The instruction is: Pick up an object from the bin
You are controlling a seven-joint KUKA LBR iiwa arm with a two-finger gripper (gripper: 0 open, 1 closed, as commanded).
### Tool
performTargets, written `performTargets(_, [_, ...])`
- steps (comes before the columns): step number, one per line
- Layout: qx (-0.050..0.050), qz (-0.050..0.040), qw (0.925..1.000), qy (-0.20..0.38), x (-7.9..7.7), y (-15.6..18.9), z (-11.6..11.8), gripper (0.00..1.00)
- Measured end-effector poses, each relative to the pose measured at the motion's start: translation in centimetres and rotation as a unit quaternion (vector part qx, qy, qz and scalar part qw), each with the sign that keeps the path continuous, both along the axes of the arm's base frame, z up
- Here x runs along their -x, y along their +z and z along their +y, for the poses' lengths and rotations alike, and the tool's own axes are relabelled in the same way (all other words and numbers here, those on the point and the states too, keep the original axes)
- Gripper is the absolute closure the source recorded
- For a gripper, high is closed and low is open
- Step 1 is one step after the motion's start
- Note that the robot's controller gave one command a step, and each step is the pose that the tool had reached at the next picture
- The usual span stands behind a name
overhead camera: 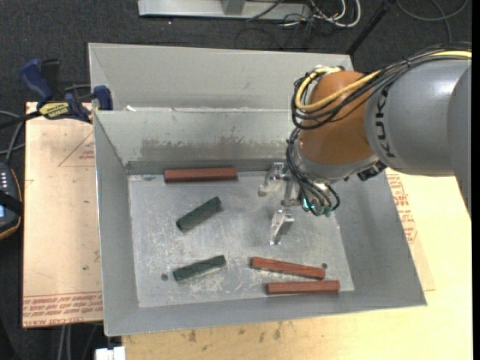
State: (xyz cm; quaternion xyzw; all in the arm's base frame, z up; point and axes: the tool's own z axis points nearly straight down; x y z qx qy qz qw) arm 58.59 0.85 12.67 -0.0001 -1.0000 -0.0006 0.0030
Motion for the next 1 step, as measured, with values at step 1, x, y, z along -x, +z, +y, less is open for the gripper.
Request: performTargets(1, [0.0,-0.0032,1.0,0.0,-0.19,0.34,0.0,0.0])
